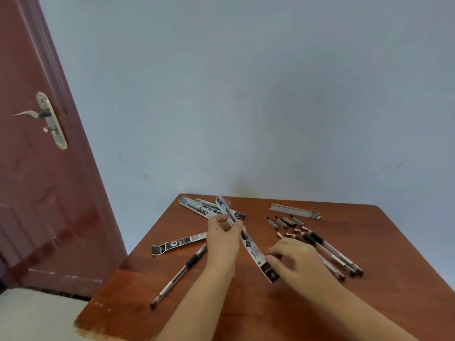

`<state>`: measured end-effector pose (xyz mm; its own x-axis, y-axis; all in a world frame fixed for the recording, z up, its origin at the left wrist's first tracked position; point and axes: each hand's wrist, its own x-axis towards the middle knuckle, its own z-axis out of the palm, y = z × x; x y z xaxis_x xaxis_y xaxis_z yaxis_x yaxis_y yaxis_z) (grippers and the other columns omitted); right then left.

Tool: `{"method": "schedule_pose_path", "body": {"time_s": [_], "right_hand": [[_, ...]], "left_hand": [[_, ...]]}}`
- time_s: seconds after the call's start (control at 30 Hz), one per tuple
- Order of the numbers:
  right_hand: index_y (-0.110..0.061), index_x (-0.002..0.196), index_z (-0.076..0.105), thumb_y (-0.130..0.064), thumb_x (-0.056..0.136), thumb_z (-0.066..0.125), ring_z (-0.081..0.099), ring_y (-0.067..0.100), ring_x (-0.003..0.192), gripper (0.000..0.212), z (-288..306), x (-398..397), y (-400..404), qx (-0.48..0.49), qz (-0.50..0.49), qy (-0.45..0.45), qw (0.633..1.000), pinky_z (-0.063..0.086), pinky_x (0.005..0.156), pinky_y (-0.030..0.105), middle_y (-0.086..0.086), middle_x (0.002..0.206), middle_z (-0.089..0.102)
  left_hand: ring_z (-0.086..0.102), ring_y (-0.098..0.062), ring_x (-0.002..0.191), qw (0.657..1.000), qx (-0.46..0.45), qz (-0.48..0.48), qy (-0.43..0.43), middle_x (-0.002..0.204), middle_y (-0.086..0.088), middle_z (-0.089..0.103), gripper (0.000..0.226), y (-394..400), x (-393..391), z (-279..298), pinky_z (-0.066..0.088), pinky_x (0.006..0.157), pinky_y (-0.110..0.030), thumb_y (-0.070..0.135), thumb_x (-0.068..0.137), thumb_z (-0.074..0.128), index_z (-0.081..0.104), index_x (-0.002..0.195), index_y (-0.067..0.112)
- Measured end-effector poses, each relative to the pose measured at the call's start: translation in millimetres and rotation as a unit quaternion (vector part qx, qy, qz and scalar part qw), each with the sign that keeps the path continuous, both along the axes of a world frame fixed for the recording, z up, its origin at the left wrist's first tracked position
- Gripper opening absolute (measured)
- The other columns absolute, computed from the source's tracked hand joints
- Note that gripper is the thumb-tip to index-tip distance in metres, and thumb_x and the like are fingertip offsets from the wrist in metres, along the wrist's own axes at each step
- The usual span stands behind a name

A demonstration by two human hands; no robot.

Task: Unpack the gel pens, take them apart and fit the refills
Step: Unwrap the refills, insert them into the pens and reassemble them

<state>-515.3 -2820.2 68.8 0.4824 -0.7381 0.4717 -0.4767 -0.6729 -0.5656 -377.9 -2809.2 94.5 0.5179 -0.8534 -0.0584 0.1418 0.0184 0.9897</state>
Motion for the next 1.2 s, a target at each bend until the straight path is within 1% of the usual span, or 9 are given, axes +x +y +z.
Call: {"method": "schedule_pose_path", "body": {"time_s": [0.1,0.2,0.37,0.5,0.7,0.83,0.97,1.07,1.2], "right_hand": [[-0.012,0.085,0.071,-0.051,0.072,0.042,0.054,-0.012,0.08,0.05,6,-12,-9,0.01,-0.021,-0.037,0.999,0.039,0.071,0.001,-0.024,0.073,0.054],[-0.009,0.087,0.07,-0.02,0.084,0.056,0.052,-0.004,0.07,0.018,10,-21,-26,0.01,-0.093,-0.087,0.992,0.038,0.066,0.002,-0.008,0.076,0.061],[-0.025,0.103,0.06,-0.013,0.086,0.052,0.051,-0.004,0.082,0.022,10,-26,-41,0.065,-0.111,-0.168,0.977,0.042,0.068,0.005,-0.015,0.094,0.054],[-0.028,0.116,0.053,-0.017,0.087,0.051,0.051,-0.005,0.089,0.031,2,-33,-49,0.11,-0.093,-0.142,0.979,0.044,0.072,0.007,-0.018,0.101,0.053],[-0.016,0.104,0.064,-0.009,0.085,0.053,0.049,-0.019,0.058,0.023,-2,-44,-53,0.079,-0.116,-0.093,0.986,0.039,0.055,0.001,-0.013,0.083,0.057],[-0.017,0.097,0.068,-0.013,0.084,0.056,0.052,-0.008,0.068,0.018,-4,-46,-54,0.091,-0.113,-0.081,0.986,0.039,0.061,0.0,-0.021,0.081,0.056],[-0.026,0.08,0.066,-0.017,0.081,0.059,0.054,0.0,0.069,0.011,-2,-48,-52,0.089,-0.08,-0.059,0.991,0.041,0.062,0.006,-0.018,0.073,0.058],[-0.017,0.07,0.064,-0.022,0.076,0.065,0.055,0.009,0.07,0.008,-4,-48,-52,0.084,-0.087,-0.057,0.991,0.042,0.062,0.015,-0.004,0.078,0.062],[-0.012,0.072,0.064,-0.016,0.077,0.064,0.053,0.003,0.071,0.006,-4,-50,-56,0.061,-0.133,-0.049,0.988,0.043,0.064,0.007,-0.006,0.084,0.058]], "left_hand": [[0.048,-0.012,0.06,1.0,0.002,-0.016,-0.003,0.075,-0.002,0.051,0.015,-11,-8,5,0.044,0.059,-0.024,-0.001,0.089,0.043,0.047,0.088,0.014],[0.047,-0.007,0.057,0.99,0.019,-0.085,-0.108,0.075,0.002,0.053,0.021,-21,-14,6,0.041,0.048,-0.013,0.0,0.091,0.036,0.046,0.083,0.016],[0.062,-0.009,0.081,0.934,0.023,-0.214,-0.284,0.082,0.01,0.057,0.025,-29,-20,-6,0.052,0.081,-0.028,0.006,0.092,0.039,0.047,0.079,0.026],[0.052,0.005,0.073,0.877,-0.013,-0.264,-0.402,0.081,0.012,0.058,0.022,-33,-26,-18,0.039,0.065,-0.003,0.005,0.09,0.044,0.058,0.096,0.021],[0.052,0.0,0.076,0.839,-0.078,-0.254,-0.475,0.092,0.008,0.057,0.03,-34,-30,-38,0.037,0.065,-0.004,0.009,0.09,0.047,0.054,0.117,0.021],[0.052,-0.006,0.103,0.806,-0.122,-0.231,-0.531,0.111,0.008,0.06,0.031,-31,-24,-44,0.035,0.085,-0.014,0.021,0.088,0.054,0.055,0.119,0.025],[0.053,-0.006,0.093,0.804,-0.125,-0.208,-0.543,0.101,0.008,0.062,0.028,-34,-19,-46,0.035,0.08,-0.014,0.023,0.086,0.058,0.059,0.114,0.026],[0.051,-0.005,0.086,0.805,-0.121,-0.192,-0.548,0.097,0.006,0.063,0.027,-35,-17,-47,0.035,0.075,-0.014,0.022,0.086,0.057,0.061,0.113,0.027],[0.053,-0.006,0.089,0.816,-0.114,-0.165,-0.542,0.099,0.004,0.065,0.026,-37,-15,-49,0.036,0.074,-0.013,0.022,0.086,0.057,0.062,0.112,0.027]]}}
